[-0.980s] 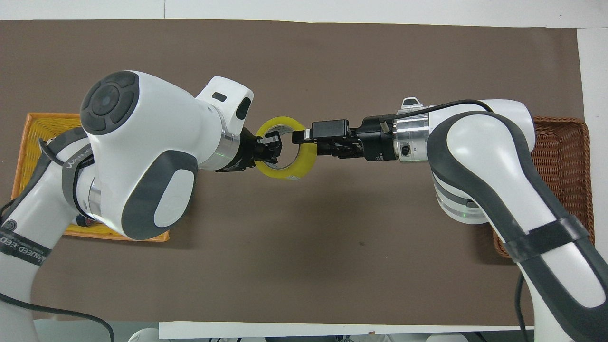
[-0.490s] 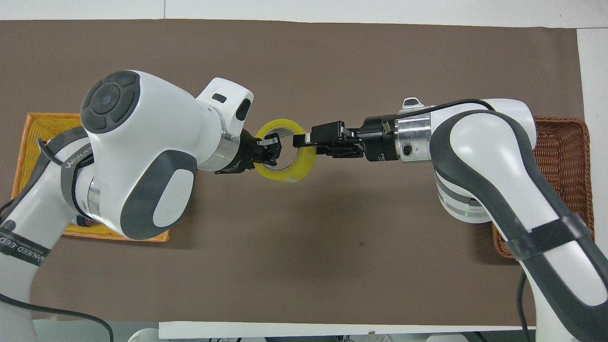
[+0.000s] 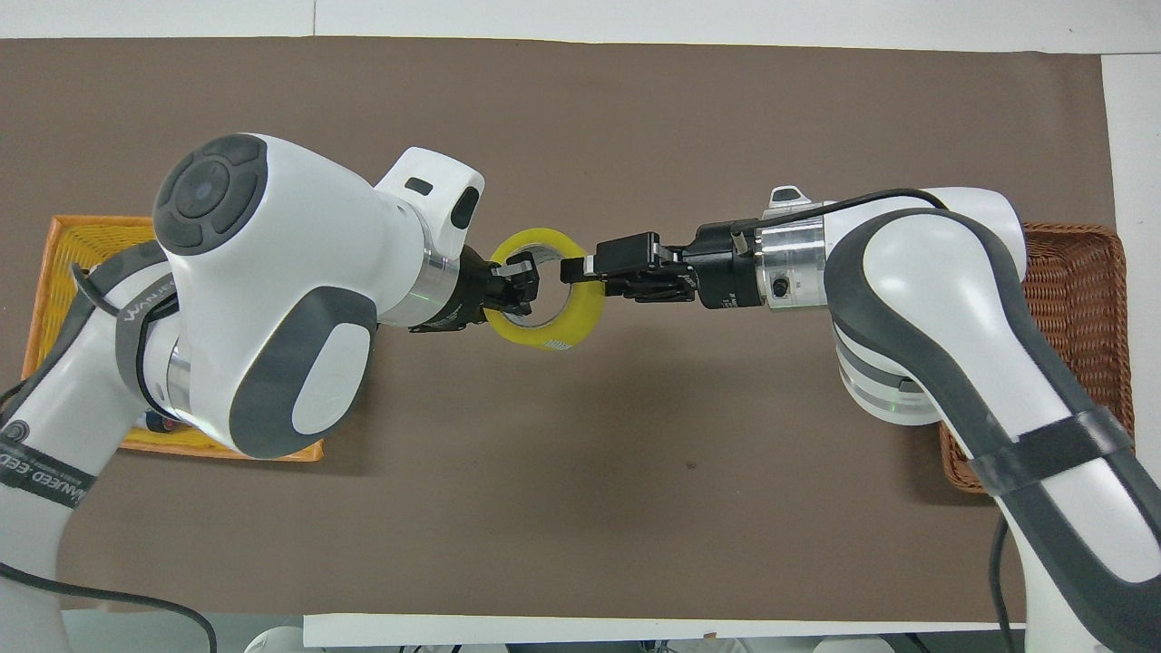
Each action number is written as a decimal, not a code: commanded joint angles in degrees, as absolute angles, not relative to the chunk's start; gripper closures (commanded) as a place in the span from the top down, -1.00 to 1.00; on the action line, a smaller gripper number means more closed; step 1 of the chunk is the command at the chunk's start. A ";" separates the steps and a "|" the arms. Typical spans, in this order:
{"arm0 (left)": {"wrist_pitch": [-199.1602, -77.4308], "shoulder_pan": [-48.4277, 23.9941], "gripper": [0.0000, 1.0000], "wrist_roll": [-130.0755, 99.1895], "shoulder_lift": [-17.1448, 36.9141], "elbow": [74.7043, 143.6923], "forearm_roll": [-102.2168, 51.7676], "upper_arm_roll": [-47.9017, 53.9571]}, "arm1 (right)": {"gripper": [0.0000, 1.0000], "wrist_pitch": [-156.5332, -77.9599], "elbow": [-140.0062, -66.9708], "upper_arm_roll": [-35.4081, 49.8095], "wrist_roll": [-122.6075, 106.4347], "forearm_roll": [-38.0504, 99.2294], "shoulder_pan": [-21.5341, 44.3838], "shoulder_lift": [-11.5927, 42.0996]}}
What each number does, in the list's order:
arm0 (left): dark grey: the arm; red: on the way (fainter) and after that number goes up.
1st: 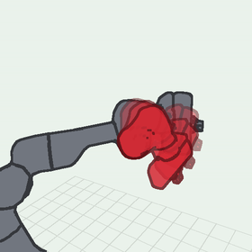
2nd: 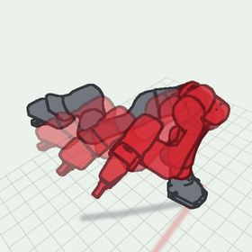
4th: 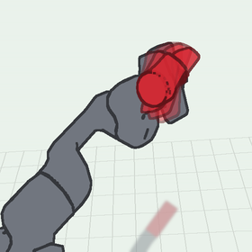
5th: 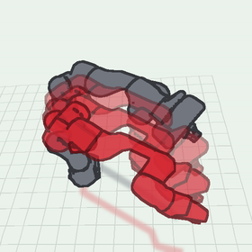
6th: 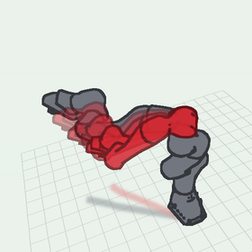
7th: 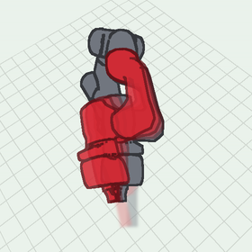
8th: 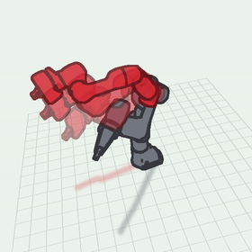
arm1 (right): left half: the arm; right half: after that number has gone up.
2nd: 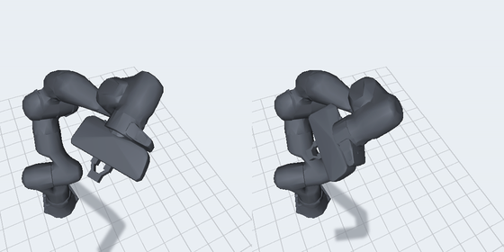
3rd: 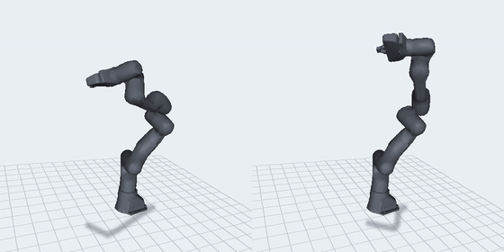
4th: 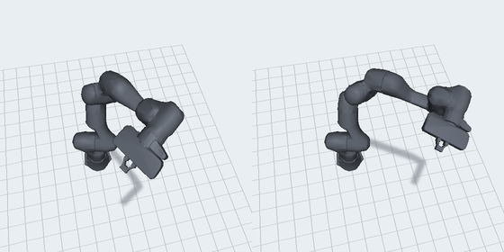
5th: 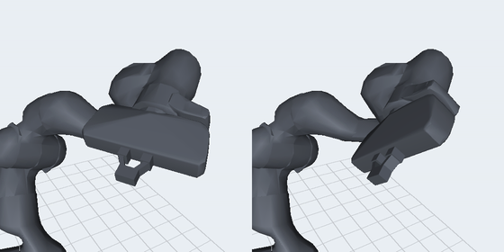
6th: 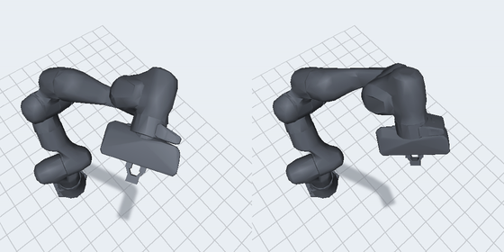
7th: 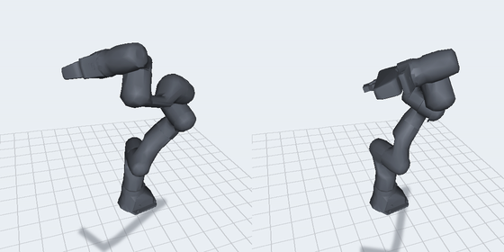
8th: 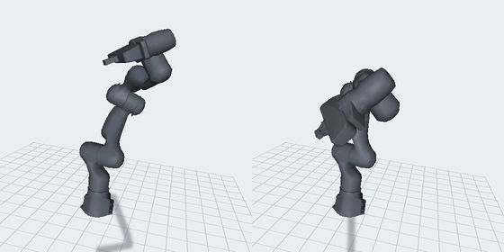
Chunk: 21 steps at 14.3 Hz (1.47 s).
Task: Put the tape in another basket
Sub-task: 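Open the left gripper and withdraw it while the right gripper holds tape, then carry the tape with the right gripper into the wicker basket, then lower the tape into the wicker basket and open the right gripper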
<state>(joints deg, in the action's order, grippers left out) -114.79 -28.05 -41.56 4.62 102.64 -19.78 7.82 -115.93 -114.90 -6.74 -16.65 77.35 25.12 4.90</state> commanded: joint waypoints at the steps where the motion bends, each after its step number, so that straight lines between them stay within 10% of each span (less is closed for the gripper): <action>1: -111.46 -27.43 0.99 -43.51 2.82 99.50 -19.16 6.42 | -1.00 -114.17 -115.40 -6.59 -17.75 77.87 23.91 4.13; 6: -97.57 -16.29 0.99 -42.28 0.45 91.76 -6.90 4.84 | -1.00 -108.13 -113.65 -7.03 -17.93 67.00 17.96 3.60; 13: -90.61 8.41 1.00 -5.48 -1.58 92.37 -0.61 4.66 | -1.00 -85.90 -113.47 -7.03 -31.00 51.01 -12.17 2.99; 21: -90.00 7.82 1.00 -5.27 -2.02 93.08 -0.62 5.27 | -1.00 -74.53 -100.91 -6.94 -46.84 36.12 -33.57 15.45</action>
<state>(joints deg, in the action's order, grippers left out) -91.26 8.46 -5.31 -0.90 92.25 -1.68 5.65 -76.68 -106.84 -8.11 -44.75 37.18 -32.59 8.95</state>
